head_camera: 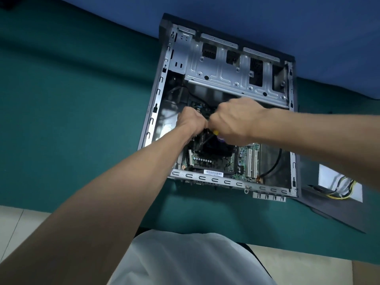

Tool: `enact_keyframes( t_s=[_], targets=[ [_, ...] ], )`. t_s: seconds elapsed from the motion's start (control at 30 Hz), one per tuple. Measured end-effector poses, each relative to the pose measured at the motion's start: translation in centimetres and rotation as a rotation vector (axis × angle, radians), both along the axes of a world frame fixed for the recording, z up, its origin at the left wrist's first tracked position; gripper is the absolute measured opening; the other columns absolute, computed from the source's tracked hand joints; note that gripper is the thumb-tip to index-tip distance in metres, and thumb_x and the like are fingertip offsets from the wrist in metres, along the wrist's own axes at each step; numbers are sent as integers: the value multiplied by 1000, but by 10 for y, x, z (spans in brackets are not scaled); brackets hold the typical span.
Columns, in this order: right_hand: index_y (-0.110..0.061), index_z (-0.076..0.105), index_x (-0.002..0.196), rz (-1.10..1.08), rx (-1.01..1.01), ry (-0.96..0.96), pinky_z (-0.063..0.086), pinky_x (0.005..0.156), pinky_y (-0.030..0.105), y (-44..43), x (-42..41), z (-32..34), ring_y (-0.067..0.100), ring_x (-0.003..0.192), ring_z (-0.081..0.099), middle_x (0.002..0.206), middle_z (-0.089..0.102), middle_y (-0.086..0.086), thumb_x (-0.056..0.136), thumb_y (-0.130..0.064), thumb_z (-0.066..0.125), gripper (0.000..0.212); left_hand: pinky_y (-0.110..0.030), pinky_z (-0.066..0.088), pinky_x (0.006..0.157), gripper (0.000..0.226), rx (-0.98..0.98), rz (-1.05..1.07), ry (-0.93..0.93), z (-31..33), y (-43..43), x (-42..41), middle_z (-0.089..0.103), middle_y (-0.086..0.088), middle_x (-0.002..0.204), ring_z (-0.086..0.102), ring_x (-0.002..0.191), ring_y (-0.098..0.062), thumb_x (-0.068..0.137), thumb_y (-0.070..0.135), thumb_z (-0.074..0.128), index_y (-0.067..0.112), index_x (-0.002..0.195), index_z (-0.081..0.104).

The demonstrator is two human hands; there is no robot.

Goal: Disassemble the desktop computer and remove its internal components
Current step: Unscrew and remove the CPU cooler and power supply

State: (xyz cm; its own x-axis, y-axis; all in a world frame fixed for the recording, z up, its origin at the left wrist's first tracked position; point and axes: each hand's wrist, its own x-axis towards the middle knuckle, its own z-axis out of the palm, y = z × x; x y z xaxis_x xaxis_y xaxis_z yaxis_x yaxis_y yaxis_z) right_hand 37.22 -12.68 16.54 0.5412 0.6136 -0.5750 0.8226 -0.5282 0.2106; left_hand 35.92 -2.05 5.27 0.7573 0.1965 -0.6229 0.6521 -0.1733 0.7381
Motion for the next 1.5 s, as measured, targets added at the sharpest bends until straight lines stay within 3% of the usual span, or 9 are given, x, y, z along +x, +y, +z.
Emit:
enact_keyframes(
  t_s=[0.17,0.33,0.4,0.57,0.7,0.8,1.1,1.27,1.5],
  targets=[
    [-23,42,88,-408,188,46,43,58,33,-43,1,16,19,63,50,72,51,1,97,-32,44,13,-40,37,111,5,-67,-102,41,11,2,-13,71,-6,111,61,112,-21,82,14,75,11,86,74],
    [-14,41,99,-819,559,268,45,58,30,-55,-11,-18,14,70,55,90,59,5,98,-16,46,5,-10,49,63,19,177,-4,-22,11,16,-28,66,2,109,60,85,-8,89,6,64,15,105,69],
    [-19,46,92,-834,650,224,40,59,28,-46,-16,-35,8,67,52,83,58,-1,96,-23,54,10,-13,40,49,21,297,-46,50,8,24,-37,60,3,102,54,75,-7,92,3,58,17,106,64],
    [-31,57,80,-790,707,145,43,65,27,-19,-10,-60,12,62,55,66,55,-12,93,-36,59,14,-24,49,72,35,421,-360,162,5,26,-48,60,-6,119,58,90,-15,97,0,45,16,126,55],
    [-29,63,119,-487,658,72,48,78,34,-1,4,-72,19,100,62,121,60,-10,92,-28,58,27,-49,37,109,56,598,-713,160,3,22,-49,38,-8,148,40,133,-29,94,1,50,30,141,43],
    [-30,59,124,-318,557,120,50,81,38,9,12,-83,22,110,60,143,46,-11,92,-27,54,33,-53,26,113,61,665,-905,148,1,25,-50,12,3,161,10,147,-27,99,8,45,39,149,28],
    [-11,63,83,-327,397,126,34,62,33,20,23,-88,34,85,62,97,63,7,84,-15,48,16,-51,17,116,87,766,-991,241,1,25,-49,-8,-2,162,-7,149,-25,91,1,50,42,152,3],
    [-13,44,63,-272,385,117,32,55,30,22,10,-83,27,63,55,69,53,5,77,-17,57,19,-48,19,116,62,740,-977,294,-3,25,-49,4,-1,163,-7,149,-22,101,19,43,45,151,16],
    [-15,48,60,-548,422,83,38,59,30,20,17,-84,27,66,56,76,61,4,79,-12,59,22,-47,19,116,66,747,-970,255,1,25,-50,-1,-1,163,-4,149,-22,100,9,25,46,151,3]
  ],
)
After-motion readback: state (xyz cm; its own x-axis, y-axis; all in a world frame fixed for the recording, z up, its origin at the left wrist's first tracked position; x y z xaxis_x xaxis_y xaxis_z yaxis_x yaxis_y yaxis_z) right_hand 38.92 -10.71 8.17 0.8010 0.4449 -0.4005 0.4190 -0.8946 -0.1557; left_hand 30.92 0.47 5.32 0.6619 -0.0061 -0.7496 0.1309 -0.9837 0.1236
